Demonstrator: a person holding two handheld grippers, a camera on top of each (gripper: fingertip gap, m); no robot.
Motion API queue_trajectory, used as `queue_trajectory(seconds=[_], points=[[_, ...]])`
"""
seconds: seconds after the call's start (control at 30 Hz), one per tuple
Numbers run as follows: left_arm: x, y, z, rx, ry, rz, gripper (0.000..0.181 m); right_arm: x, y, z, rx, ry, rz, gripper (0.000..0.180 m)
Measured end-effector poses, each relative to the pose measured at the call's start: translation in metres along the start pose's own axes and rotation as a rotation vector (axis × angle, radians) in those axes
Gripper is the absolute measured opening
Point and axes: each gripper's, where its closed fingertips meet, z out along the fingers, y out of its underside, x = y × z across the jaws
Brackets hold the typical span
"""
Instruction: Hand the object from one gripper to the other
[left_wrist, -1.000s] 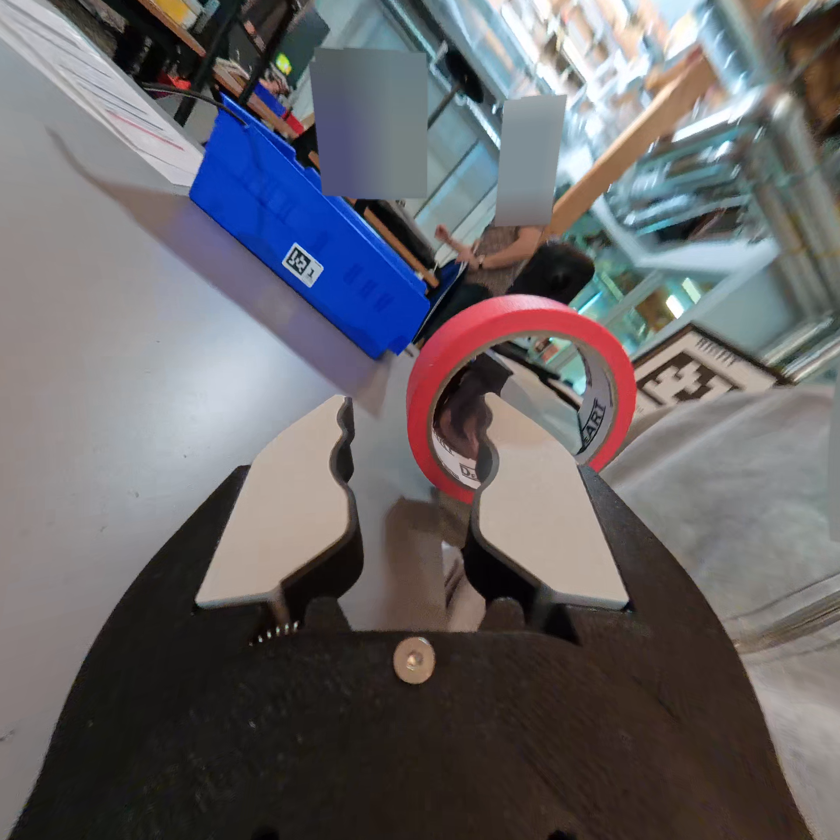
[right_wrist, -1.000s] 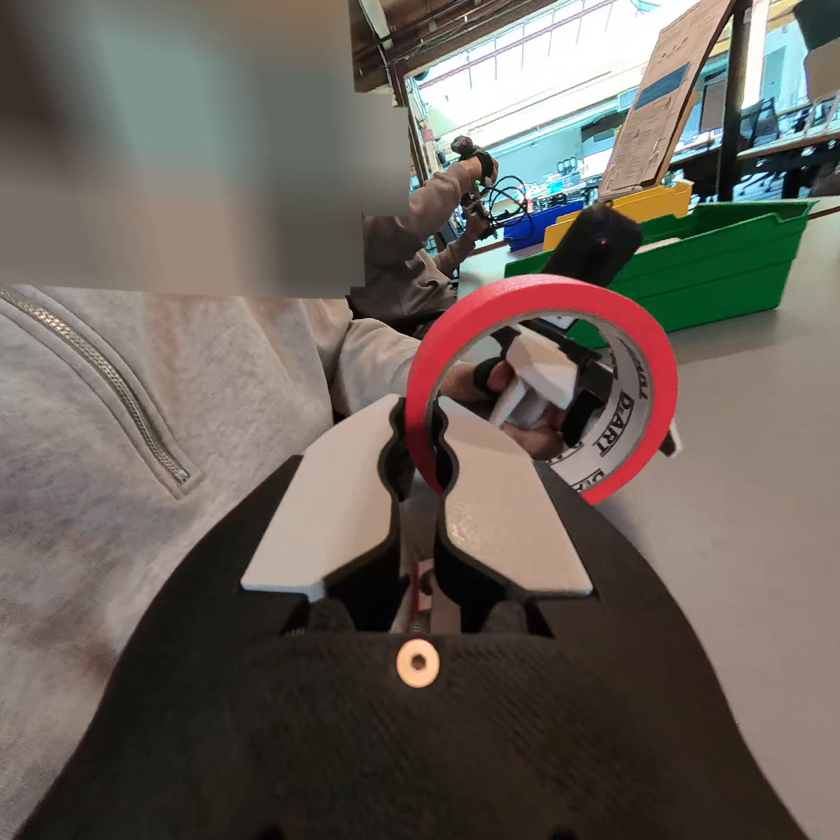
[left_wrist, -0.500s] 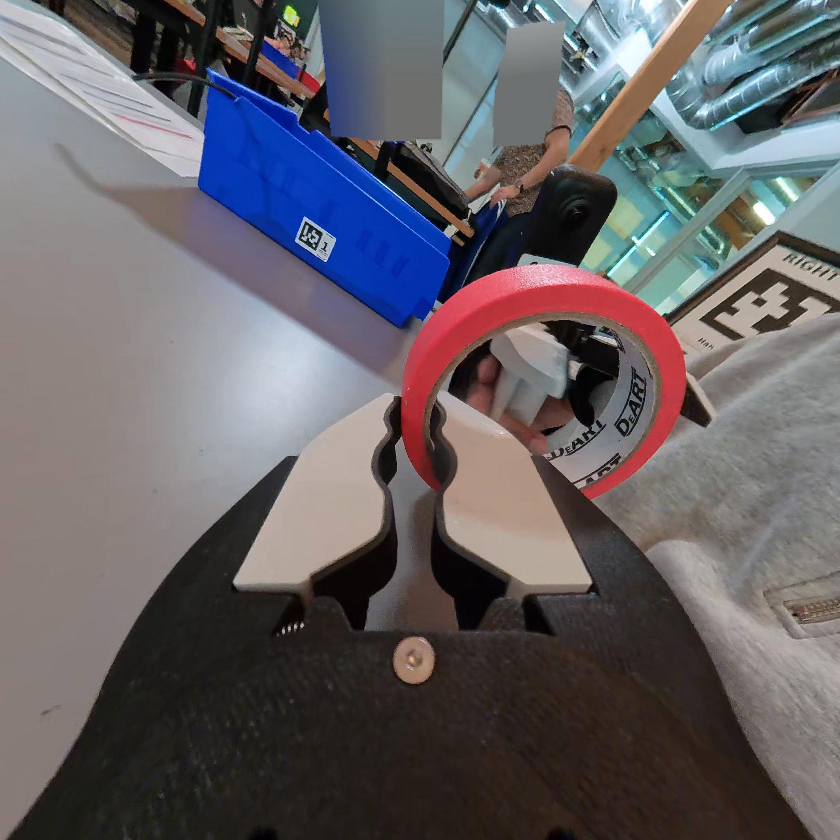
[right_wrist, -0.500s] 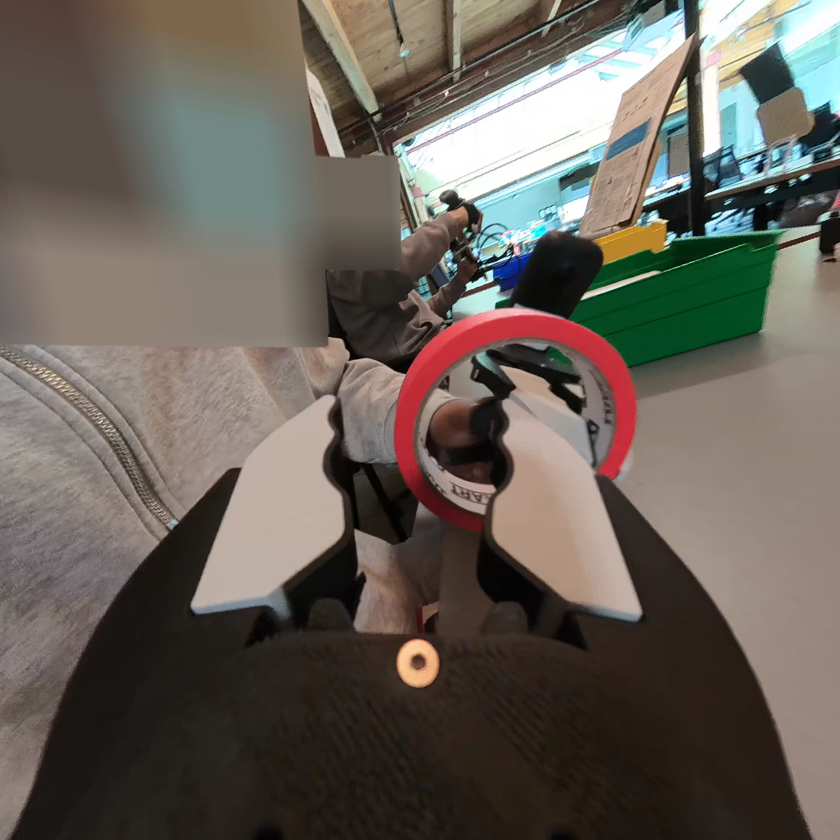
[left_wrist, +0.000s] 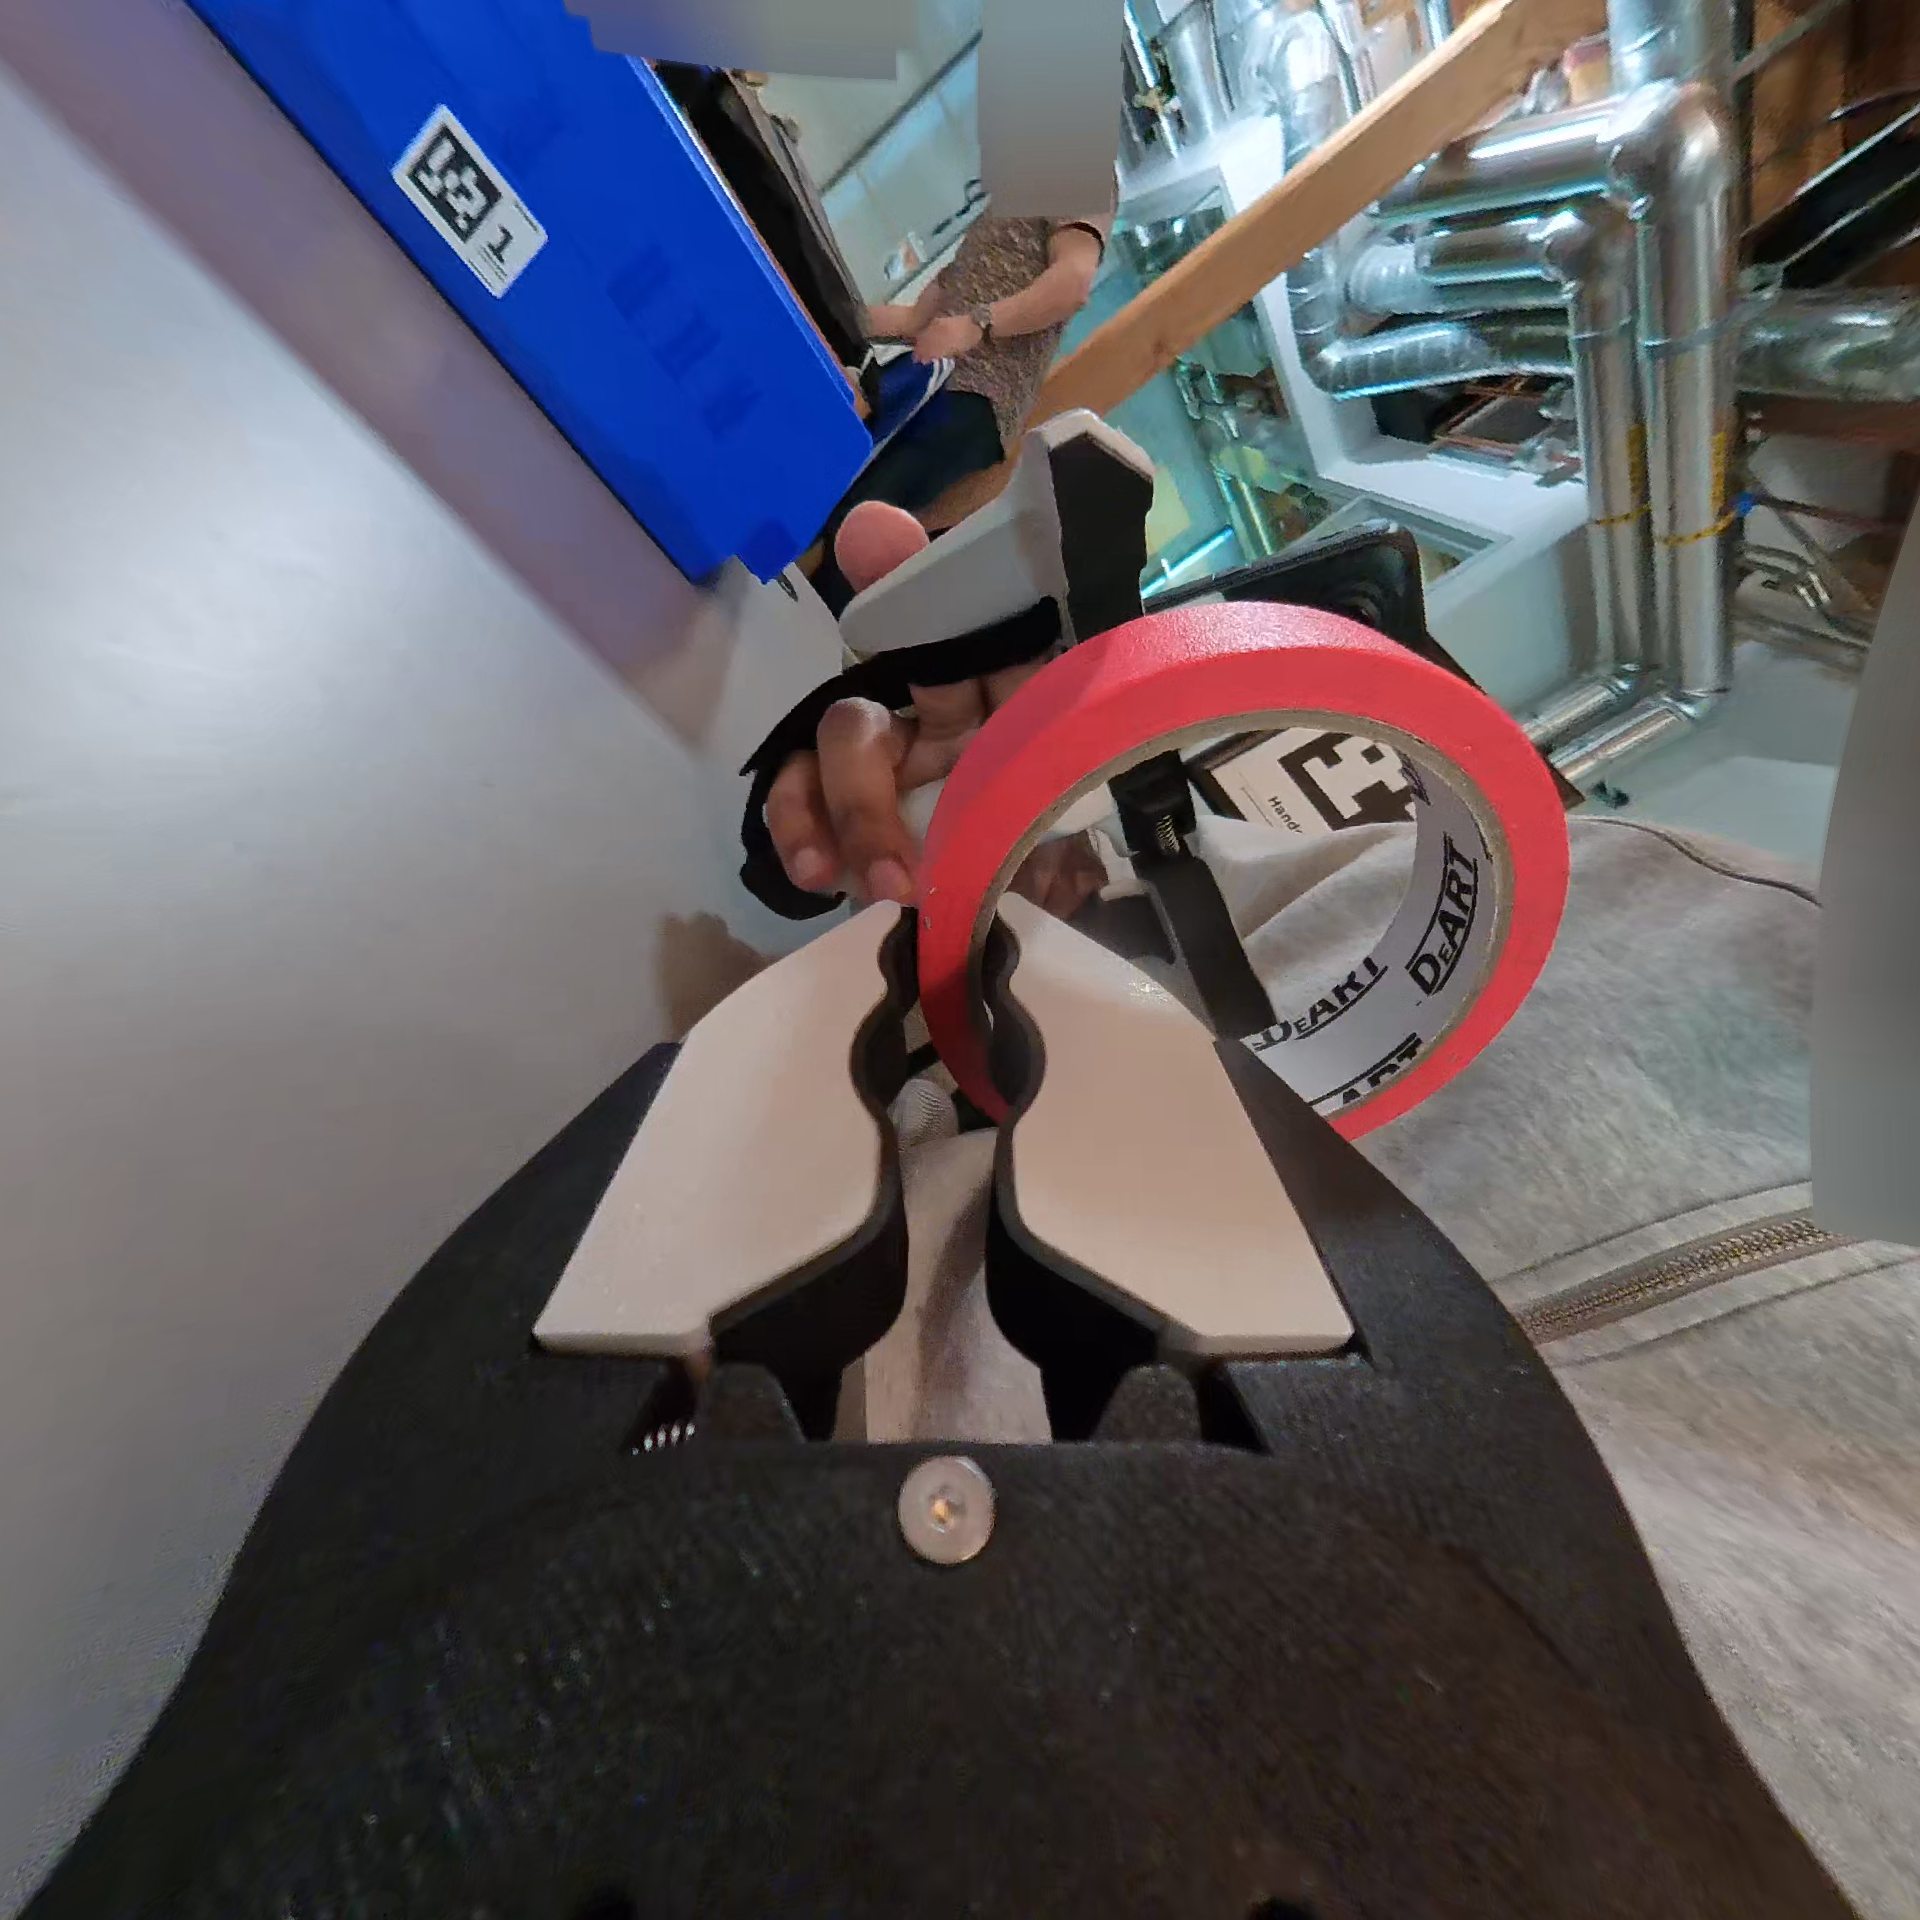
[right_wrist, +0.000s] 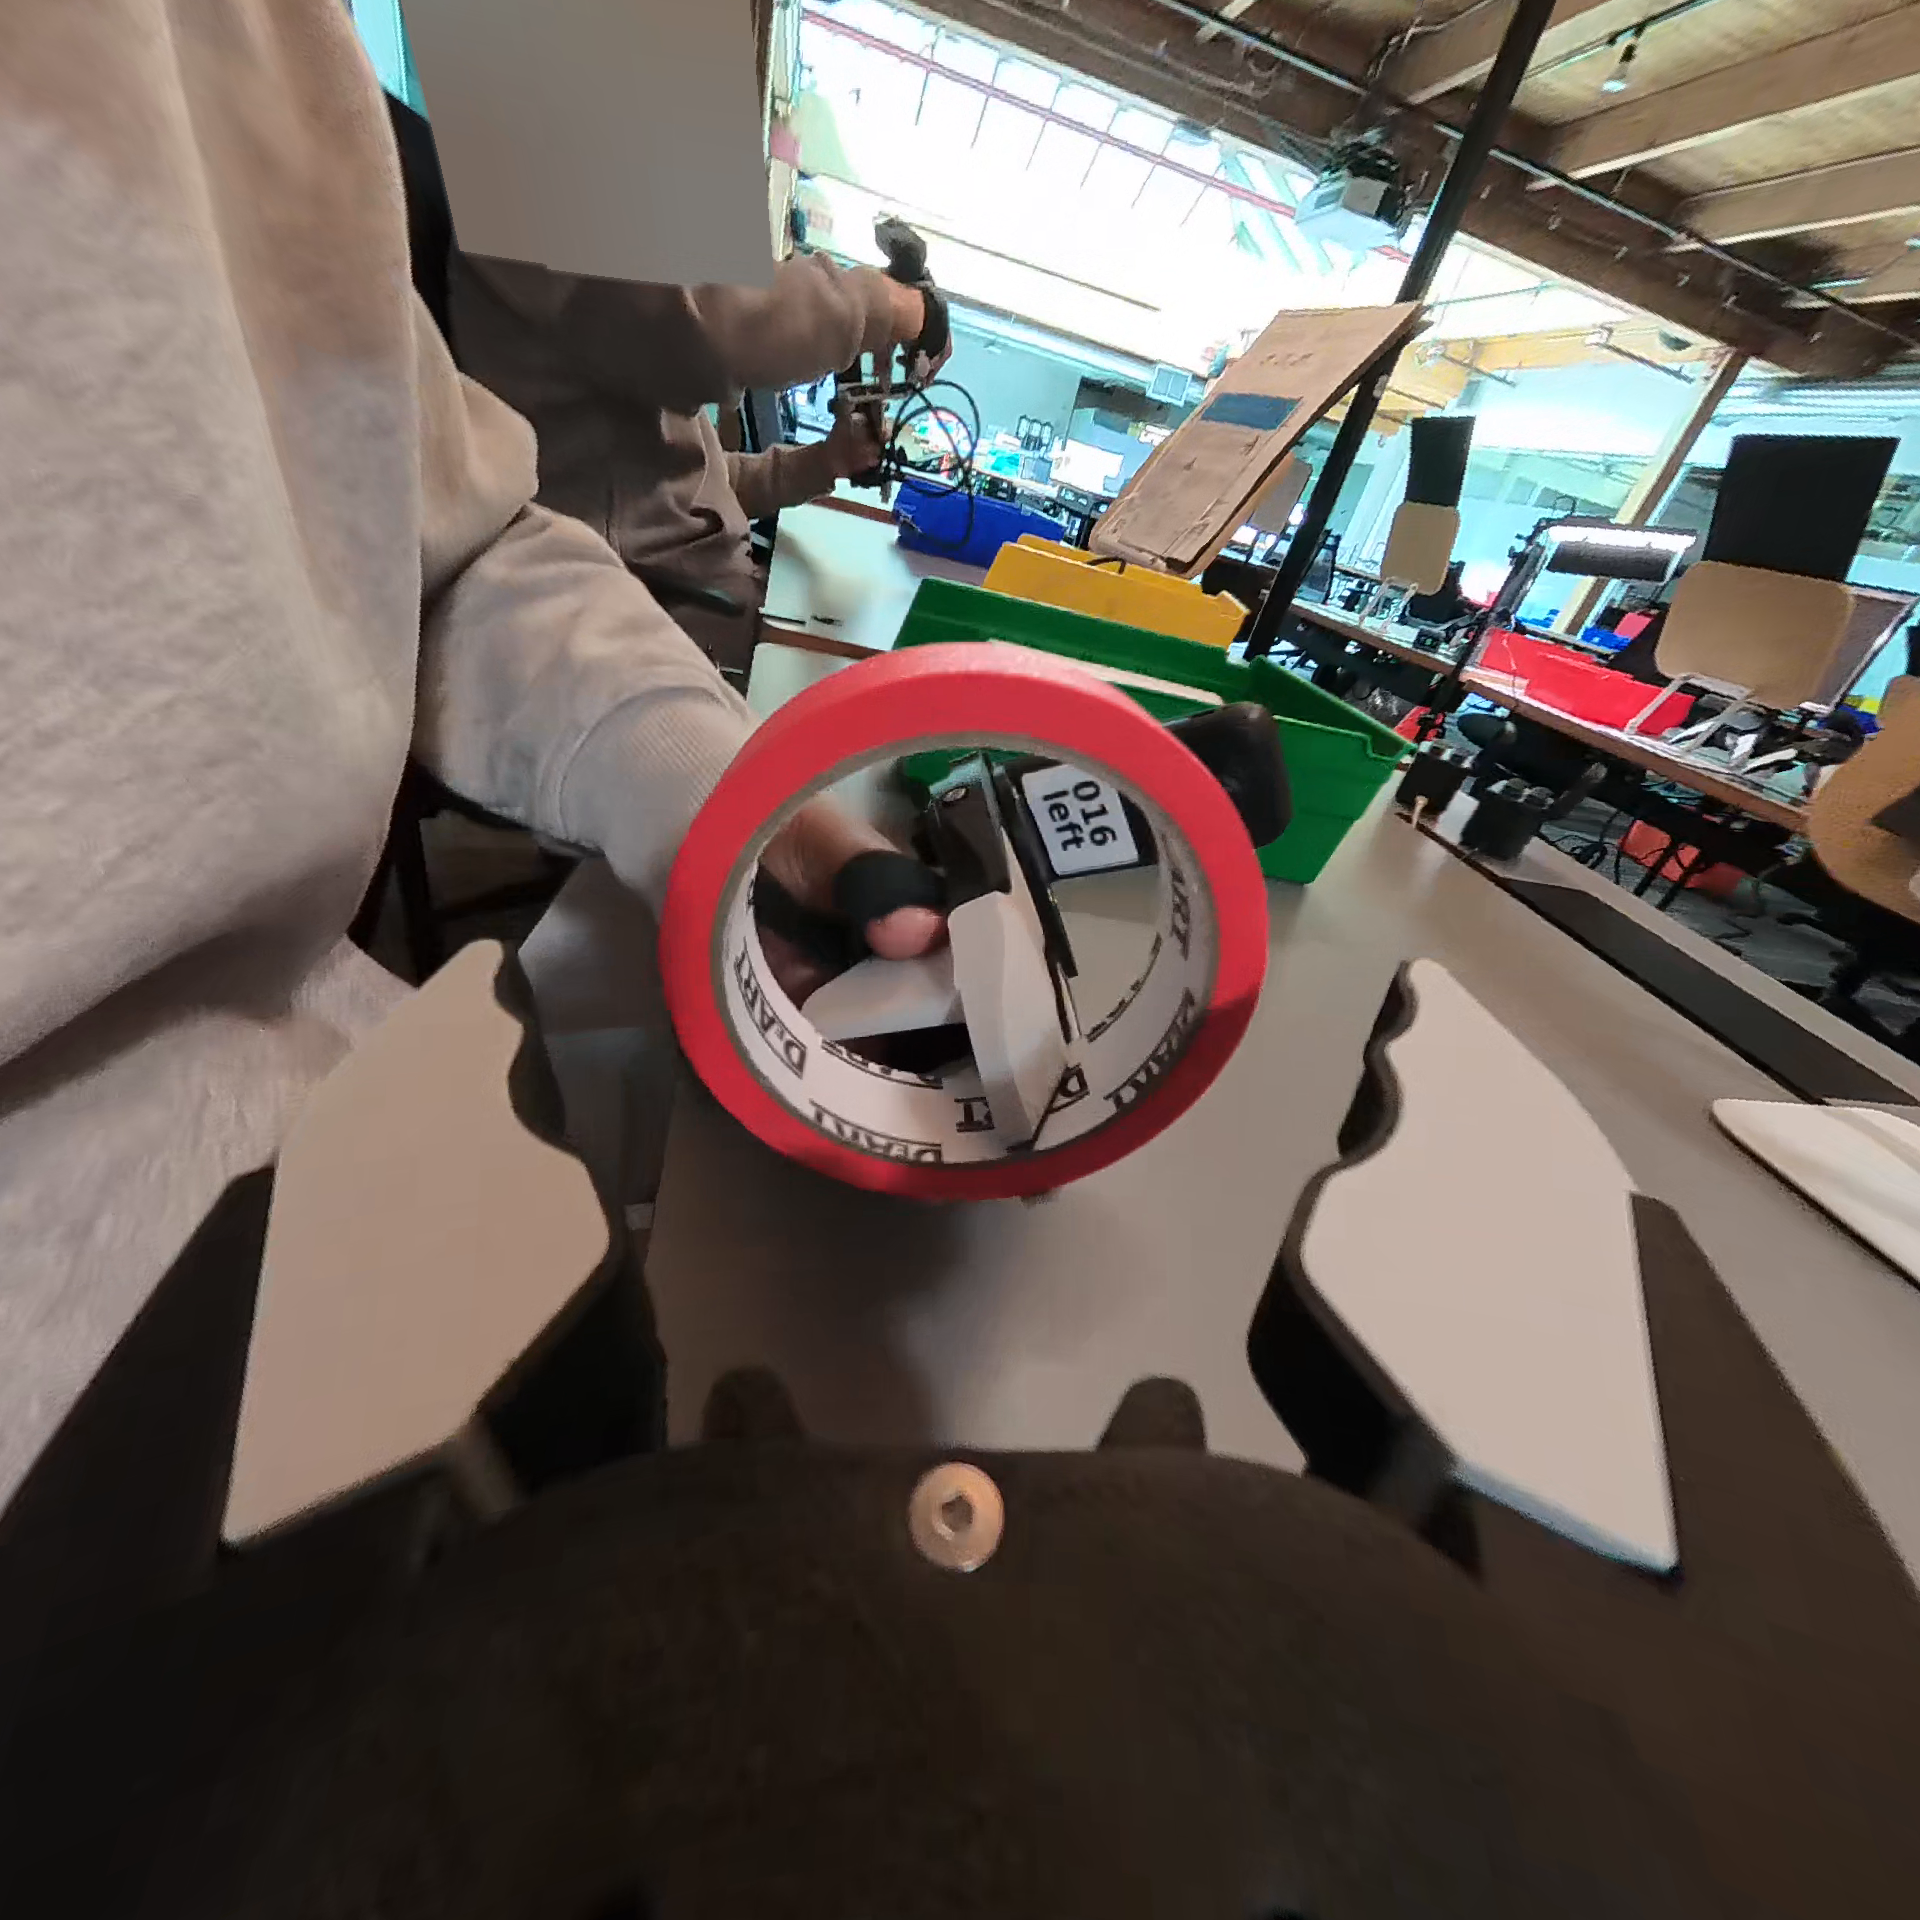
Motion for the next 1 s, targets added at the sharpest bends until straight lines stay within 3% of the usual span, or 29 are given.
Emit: queue_trajectory(seconds=[0.27,0.53,0.63,0.8,1.0], points=[[0.002,0.012,0.012,-0.041,0.001,-0.02,0.01,-0.012,0.002,0.007,-0.008,-0.049,-0.009,0.124],[0.007,0.012,0.014,-0.031,0.035,-0.033,0.011,-0.011,-0.002,0.006,-0.028,-0.045,0.034,0.121],[0.007,0.005,0.013,0.012,0.039,-0.052,0.049,-0.007,-0.001,0.005,-0.045,-0.029,0.051,0.12],[-0.003,-0.012,0.003,0.11,-0.026,-0.03,0.085,0.009,0.003,-0.001,-0.058,0.021,0.169,0.118],[-0.008,-0.018,-0.005,0.119,-0.049,-0.024,0.084,0.021,0.011,-0.006,-0.132,0.077,0.17,0.118]])
